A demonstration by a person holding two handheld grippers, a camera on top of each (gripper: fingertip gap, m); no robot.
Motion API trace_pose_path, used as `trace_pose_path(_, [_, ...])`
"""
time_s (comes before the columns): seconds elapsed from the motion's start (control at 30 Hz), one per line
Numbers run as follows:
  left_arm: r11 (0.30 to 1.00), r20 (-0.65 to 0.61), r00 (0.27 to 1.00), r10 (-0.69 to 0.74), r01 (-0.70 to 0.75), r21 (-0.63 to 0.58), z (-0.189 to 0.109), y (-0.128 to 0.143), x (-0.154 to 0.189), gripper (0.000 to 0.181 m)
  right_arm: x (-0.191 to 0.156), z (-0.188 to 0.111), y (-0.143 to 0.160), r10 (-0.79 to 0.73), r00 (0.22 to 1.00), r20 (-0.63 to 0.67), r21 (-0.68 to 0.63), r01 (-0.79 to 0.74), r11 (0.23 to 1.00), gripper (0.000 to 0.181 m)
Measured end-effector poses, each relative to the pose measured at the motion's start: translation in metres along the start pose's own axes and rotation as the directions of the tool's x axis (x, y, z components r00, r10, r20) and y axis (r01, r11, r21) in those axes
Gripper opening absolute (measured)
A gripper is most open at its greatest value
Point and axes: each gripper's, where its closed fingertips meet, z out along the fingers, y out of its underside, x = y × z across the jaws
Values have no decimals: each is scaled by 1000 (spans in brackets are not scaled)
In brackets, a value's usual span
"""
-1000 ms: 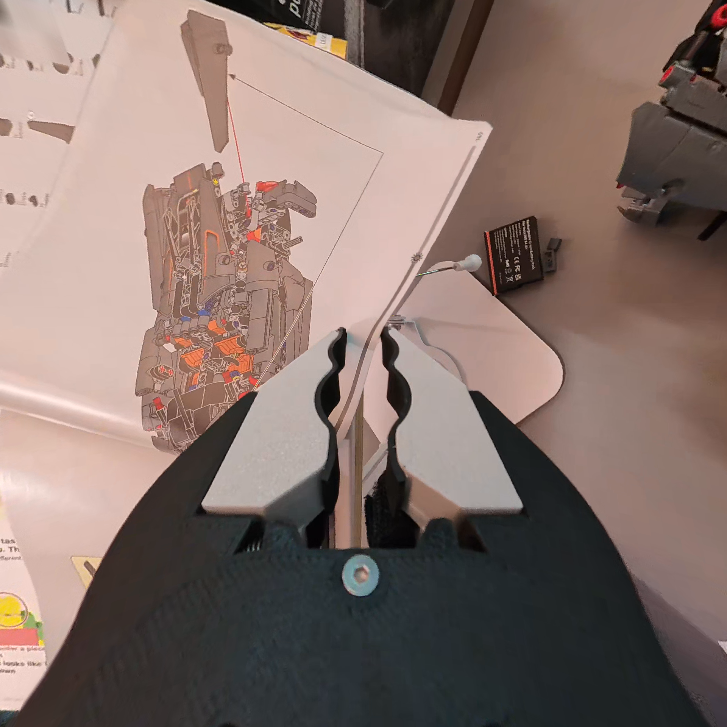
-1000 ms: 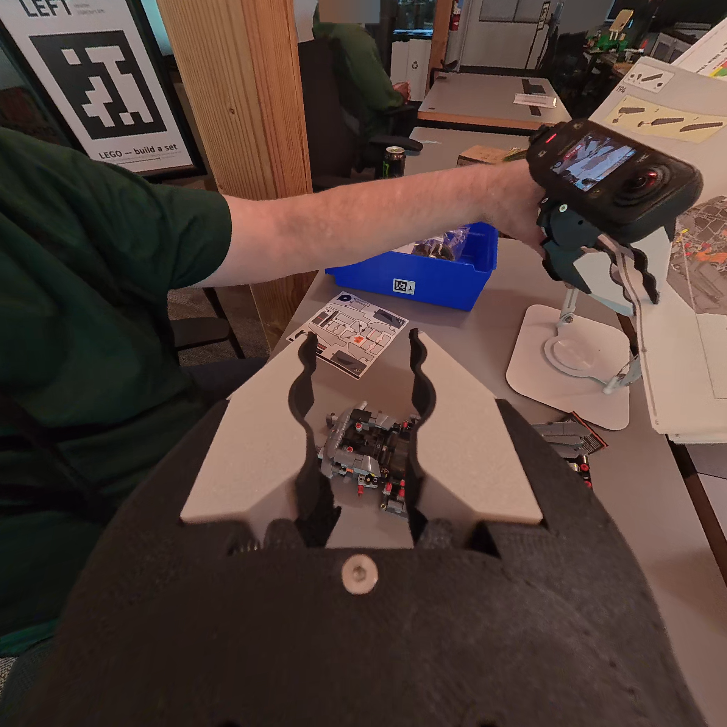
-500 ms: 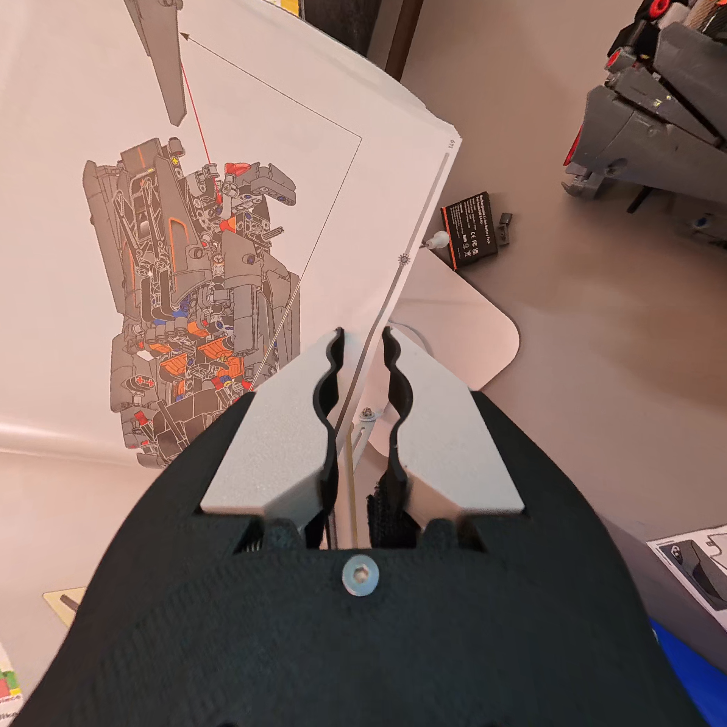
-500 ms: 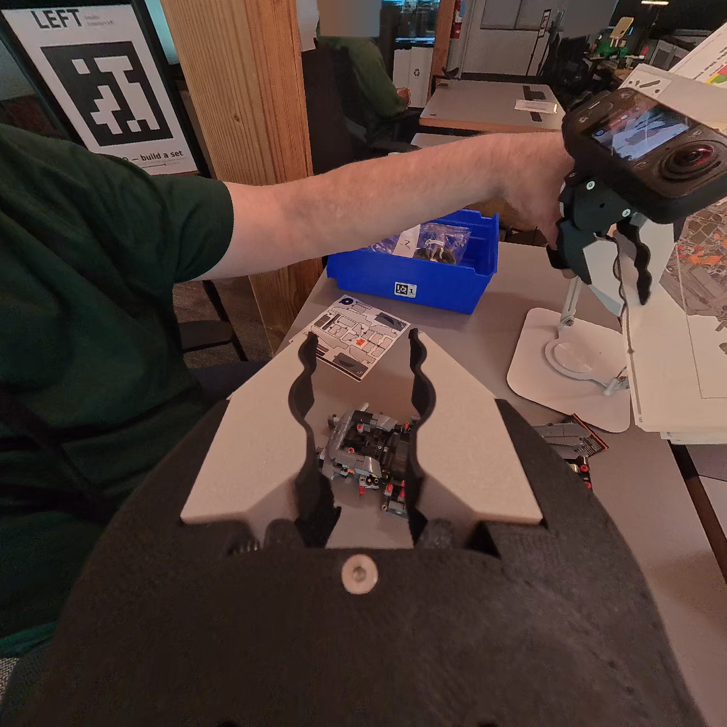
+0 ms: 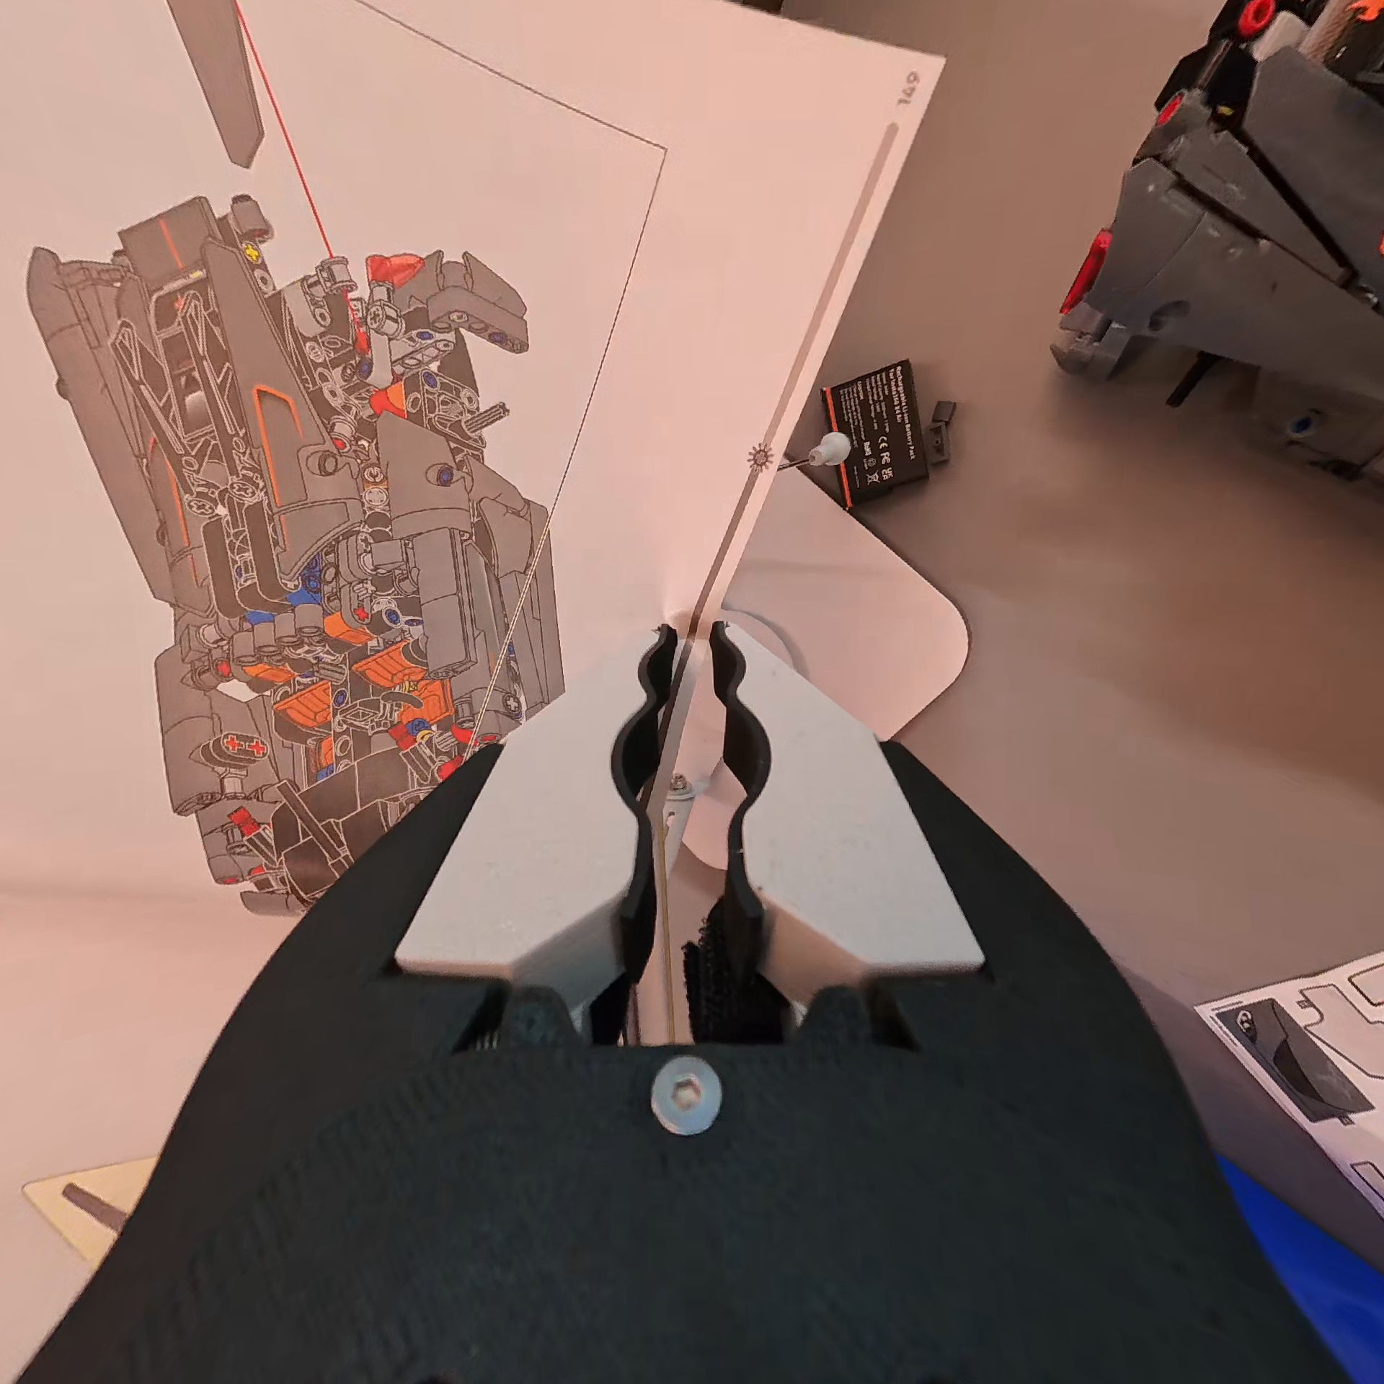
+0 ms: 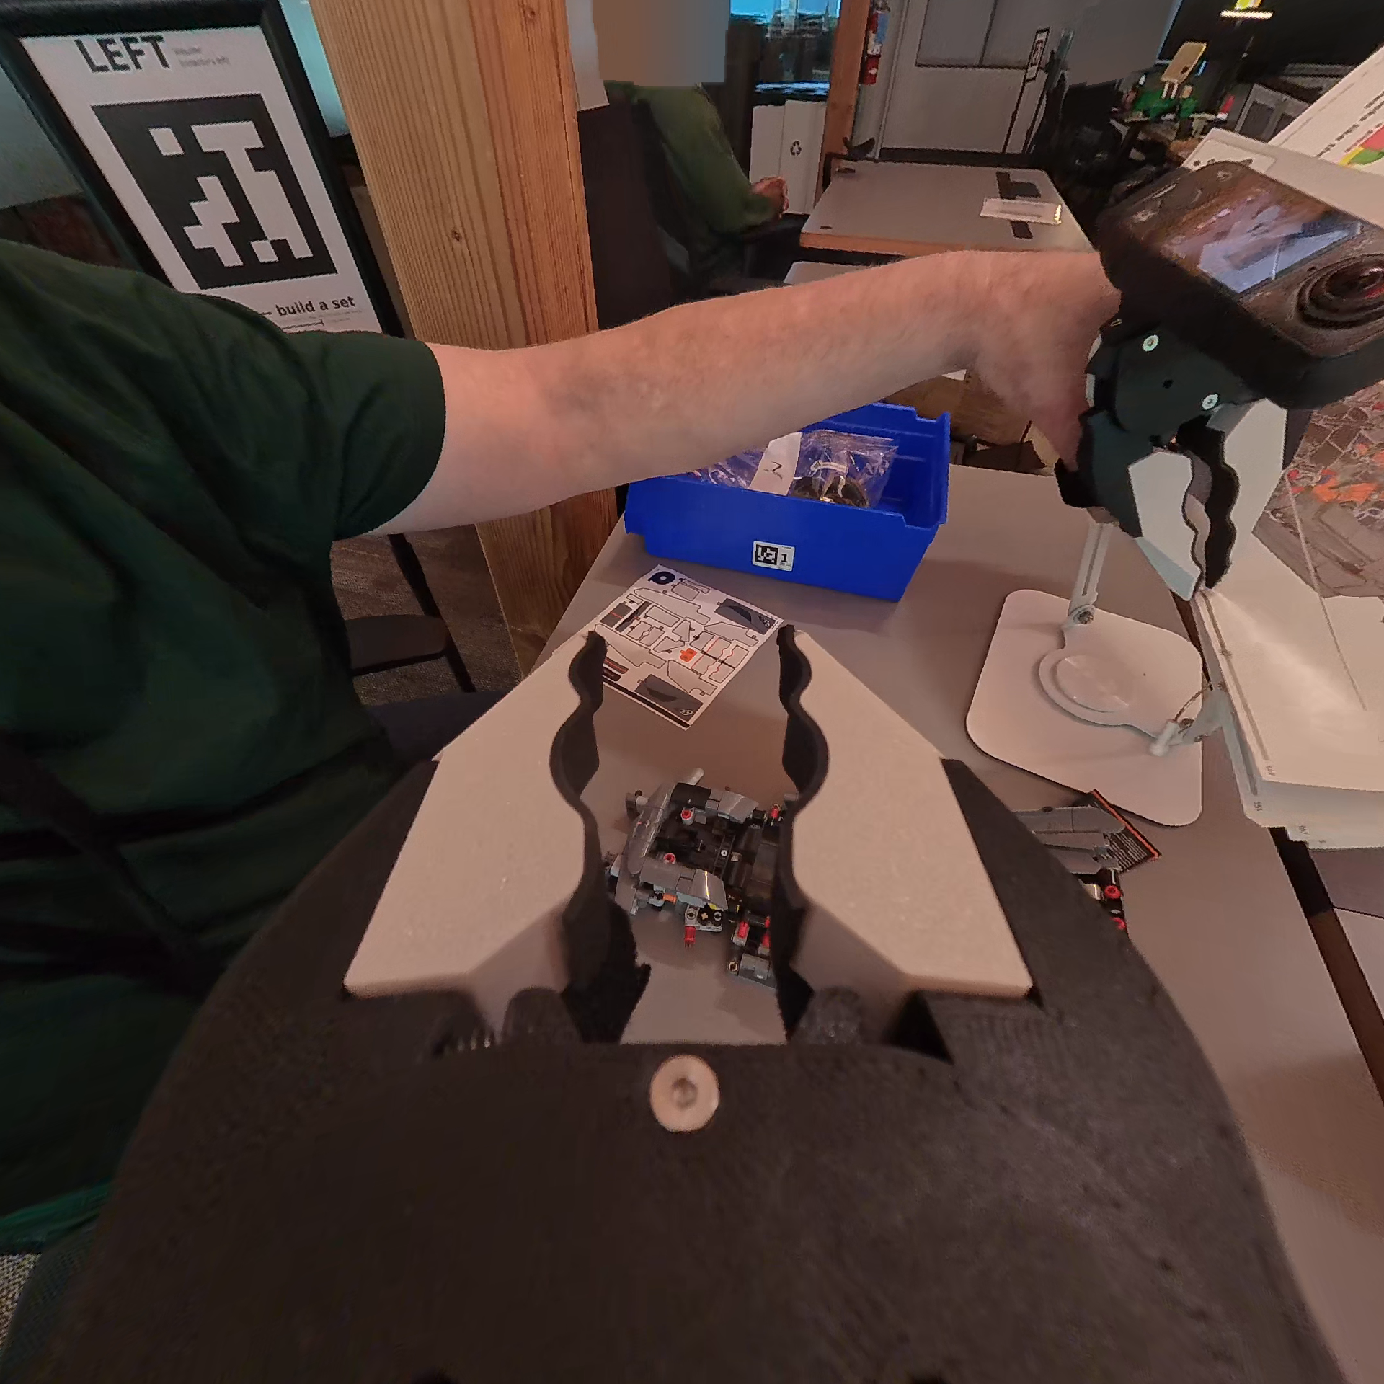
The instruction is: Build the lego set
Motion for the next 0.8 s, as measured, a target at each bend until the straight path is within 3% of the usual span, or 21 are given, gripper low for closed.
trace_pose_path(0.23, [991,-21,997,-74,75,109,-4,-10,-2,0,5,-3,0,9,1000,-14,10,-9,1000,46])
trace_pose_path(0.37, [978,38,993,-111,103,179,-1,-12,-6,0,30,-5,9,61,993,-100,7,-60,998,48])
trace_pose_path(0.6, [875,97,951,-295,227,428,-15,-21,-20,0,145,4,50,355,865,-355,110,-338,935,61])
trace_pose_path(0.8, [759,41,922,-384,290,583,-26,-28,-25,0,244,17,54,655,722,-221,330,-577,747,70])
